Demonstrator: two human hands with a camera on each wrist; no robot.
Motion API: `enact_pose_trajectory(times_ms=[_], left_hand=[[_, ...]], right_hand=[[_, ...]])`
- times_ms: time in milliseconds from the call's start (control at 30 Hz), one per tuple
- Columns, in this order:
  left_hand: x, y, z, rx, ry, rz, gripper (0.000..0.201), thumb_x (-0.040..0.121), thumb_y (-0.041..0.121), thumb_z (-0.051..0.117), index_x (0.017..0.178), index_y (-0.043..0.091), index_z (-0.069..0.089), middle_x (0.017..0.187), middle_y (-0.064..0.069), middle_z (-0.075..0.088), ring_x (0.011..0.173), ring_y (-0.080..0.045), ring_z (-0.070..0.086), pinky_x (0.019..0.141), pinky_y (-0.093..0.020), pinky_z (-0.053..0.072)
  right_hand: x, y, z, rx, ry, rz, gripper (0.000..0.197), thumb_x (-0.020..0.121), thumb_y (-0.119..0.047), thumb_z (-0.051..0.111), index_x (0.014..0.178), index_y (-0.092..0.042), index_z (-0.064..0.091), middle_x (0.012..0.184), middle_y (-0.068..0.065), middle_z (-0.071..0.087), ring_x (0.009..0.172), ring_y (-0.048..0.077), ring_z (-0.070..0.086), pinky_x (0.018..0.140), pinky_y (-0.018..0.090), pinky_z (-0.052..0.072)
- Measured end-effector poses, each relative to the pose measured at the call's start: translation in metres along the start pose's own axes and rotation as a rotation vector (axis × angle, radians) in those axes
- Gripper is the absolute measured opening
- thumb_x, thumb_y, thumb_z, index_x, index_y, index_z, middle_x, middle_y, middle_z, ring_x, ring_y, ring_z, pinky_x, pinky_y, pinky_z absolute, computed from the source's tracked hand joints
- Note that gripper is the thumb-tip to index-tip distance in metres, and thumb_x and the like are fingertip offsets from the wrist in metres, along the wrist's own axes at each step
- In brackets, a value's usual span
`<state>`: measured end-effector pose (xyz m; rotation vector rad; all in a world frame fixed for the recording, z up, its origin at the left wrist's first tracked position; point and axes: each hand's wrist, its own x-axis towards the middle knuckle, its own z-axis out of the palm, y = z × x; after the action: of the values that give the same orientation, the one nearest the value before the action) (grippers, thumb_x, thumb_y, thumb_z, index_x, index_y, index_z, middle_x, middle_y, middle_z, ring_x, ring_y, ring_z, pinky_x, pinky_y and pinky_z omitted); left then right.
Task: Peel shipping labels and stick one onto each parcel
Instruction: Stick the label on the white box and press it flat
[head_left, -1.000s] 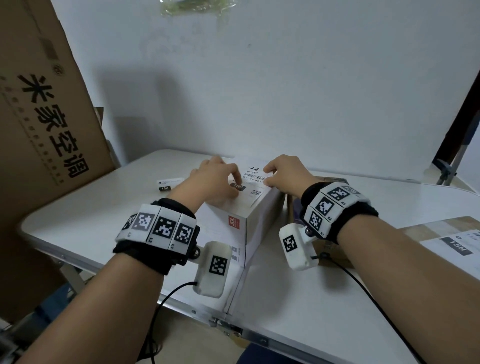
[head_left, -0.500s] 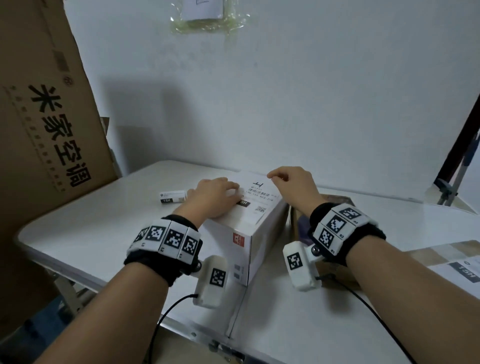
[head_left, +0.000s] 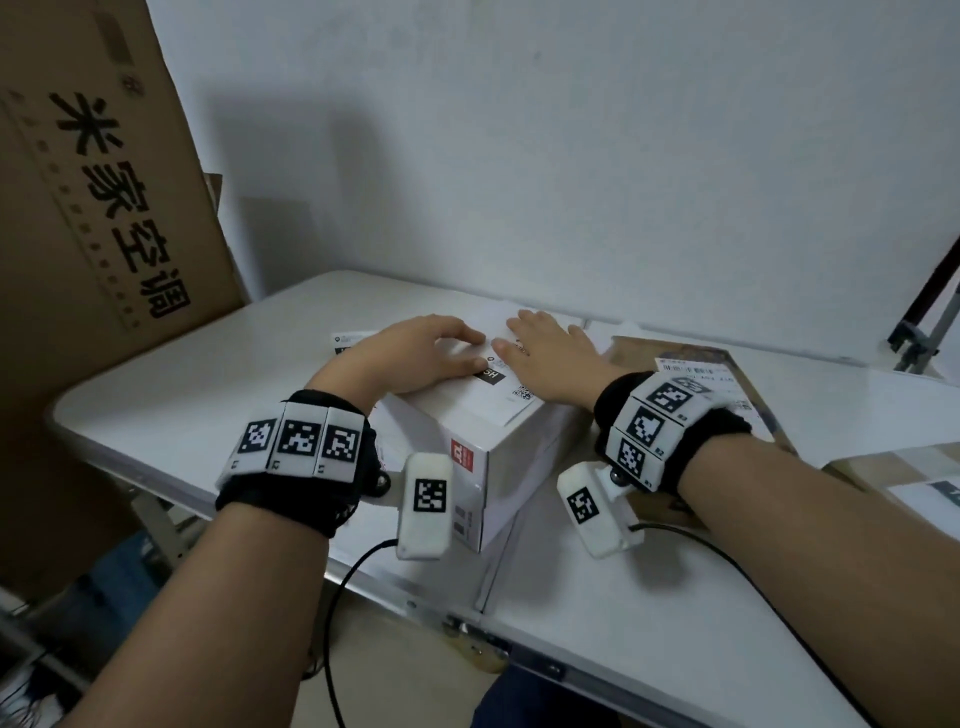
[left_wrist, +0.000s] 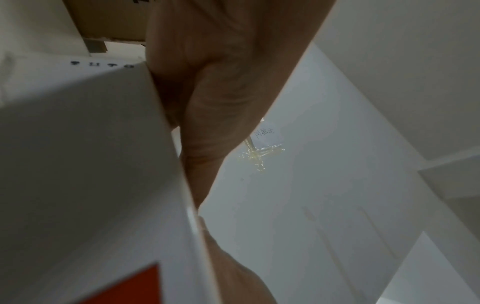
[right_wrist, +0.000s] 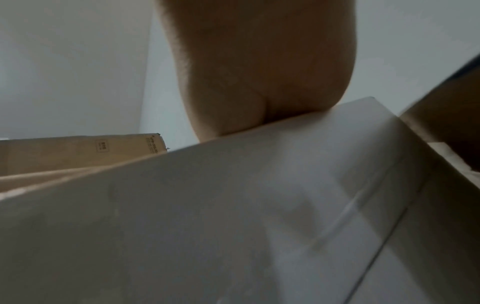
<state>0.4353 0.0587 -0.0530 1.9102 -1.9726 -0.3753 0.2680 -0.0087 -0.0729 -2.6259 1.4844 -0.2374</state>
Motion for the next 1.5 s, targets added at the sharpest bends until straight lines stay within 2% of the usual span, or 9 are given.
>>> enact_pose_trajectory(times_ms=[133, 300, 467, 700, 867, 1000, 1133, 1333, 1500], left_hand=[[0.003, -0.001, 0.0, -0.023, -0.023, -0.027, 0.044, 0.085, 0.051, 0.062, 0.127, 0.036, 0.056, 0.145, 0.009, 0.046, 0.132, -0.013, 0.041, 0.101, -0.025, 0.028], [0.003, -0.002, 0.0, -0.034, -0.033, -0.041, 0.044, 0.083, 0.053, 0.063, 0.125, 0.04, 0.058, 0.146, 0.011, 0.045, 0.133, -0.013, 0.04, 0.102, -0.026, 0.029], [0.002, -0.005, 0.0, -0.066, -0.038, -0.05, 0.042, 0.082, 0.054, 0.064, 0.122, 0.042, 0.059, 0.146, 0.012, 0.044, 0.134, -0.012, 0.039, 0.105, -0.029, 0.028], [0.0, -0.003, -0.003, -0.095, -0.038, -0.061, 0.041, 0.083, 0.053, 0.065, 0.122, 0.042, 0.059, 0.146, 0.013, 0.043, 0.134, -0.011, 0.038, 0.1, -0.026, 0.026], [0.001, -0.004, -0.003, -0.089, -0.049, -0.075, 0.038, 0.081, 0.057, 0.064, 0.117, 0.047, 0.058, 0.146, 0.013, 0.043, 0.133, -0.012, 0.039, 0.104, -0.03, 0.028], [-0.001, -0.003, -0.004, -0.102, -0.042, -0.072, 0.039, 0.081, 0.055, 0.065, 0.119, 0.045, 0.059, 0.146, 0.012, 0.043, 0.133, -0.012, 0.039, 0.106, -0.031, 0.028], [-0.002, -0.001, -0.002, -0.084, -0.035, -0.049, 0.041, 0.082, 0.054, 0.064, 0.121, 0.042, 0.059, 0.144, 0.013, 0.045, 0.131, -0.012, 0.041, 0.104, -0.029, 0.03], [-0.005, 0.007, -0.001, -0.113, -0.083, -0.032, 0.044, 0.079, 0.056, 0.067, 0.121, 0.045, 0.058, 0.143, 0.017, 0.046, 0.129, -0.01, 0.042, 0.102, -0.027, 0.032], [-0.009, 0.012, -0.002, -0.087, -0.064, -0.058, 0.07, 0.081, 0.053, 0.066, 0.143, 0.037, 0.037, 0.147, 0.011, 0.041, 0.128, -0.016, 0.043, 0.096, -0.027, 0.035]], right_hand=[[0.004, 0.001, -0.002, -0.024, -0.074, 0.039, 0.059, 0.101, -0.045, 0.02, 0.151, -0.013, 0.022, 0.161, 0.002, 0.017, 0.148, 0.018, 0.011, 0.117, 0.048, 0.01], [0.011, 0.013, -0.005, -0.038, -0.104, 0.12, 0.059, 0.099, -0.045, 0.021, 0.147, -0.012, 0.027, 0.158, 0.005, 0.02, 0.147, 0.021, 0.015, 0.114, 0.052, 0.014], [0.009, 0.036, -0.012, -0.008, -0.151, 0.216, 0.059, 0.102, -0.036, 0.018, 0.154, -0.009, 0.01, 0.163, 0.006, 0.002, 0.15, 0.023, -0.002, 0.117, 0.055, 0.005], [0.008, 0.036, -0.015, -0.002, -0.171, 0.226, 0.061, 0.102, -0.039, 0.017, 0.154, -0.009, 0.006, 0.163, 0.006, -0.002, 0.151, 0.023, -0.005, 0.117, 0.054, 0.004], [0.007, 0.045, -0.014, -0.009, -0.16, 0.242, 0.063, 0.102, -0.044, 0.016, 0.154, -0.011, 0.008, 0.163, 0.004, -0.002, 0.151, 0.021, -0.004, 0.118, 0.052, 0.006], [0.001, 0.052, -0.017, -0.021, -0.191, 0.236, 0.063, 0.101, -0.045, 0.016, 0.154, -0.01, 0.009, 0.163, 0.005, 0.0, 0.151, 0.021, -0.002, 0.118, 0.052, 0.007], [-0.005, 0.056, -0.03, -0.083, -0.105, 0.251, 0.056, 0.102, -0.035, 0.021, 0.15, -0.007, 0.019, 0.16, 0.007, 0.014, 0.148, 0.022, 0.01, 0.116, 0.051, 0.013], [-0.01, 0.022, -0.042, 0.009, -0.125, 0.13, 0.059, 0.104, -0.037, 0.019, 0.154, -0.008, 0.005, 0.163, 0.005, -0.001, 0.151, 0.019, -0.003, 0.121, 0.046, 0.005], [-0.004, -0.002, -0.018, -0.088, -0.222, 0.016, 0.065, 0.102, -0.045, 0.017, 0.154, -0.011, -0.003, 0.163, 0.004, -0.01, 0.15, 0.018, -0.01, 0.121, 0.047, 0.0]])
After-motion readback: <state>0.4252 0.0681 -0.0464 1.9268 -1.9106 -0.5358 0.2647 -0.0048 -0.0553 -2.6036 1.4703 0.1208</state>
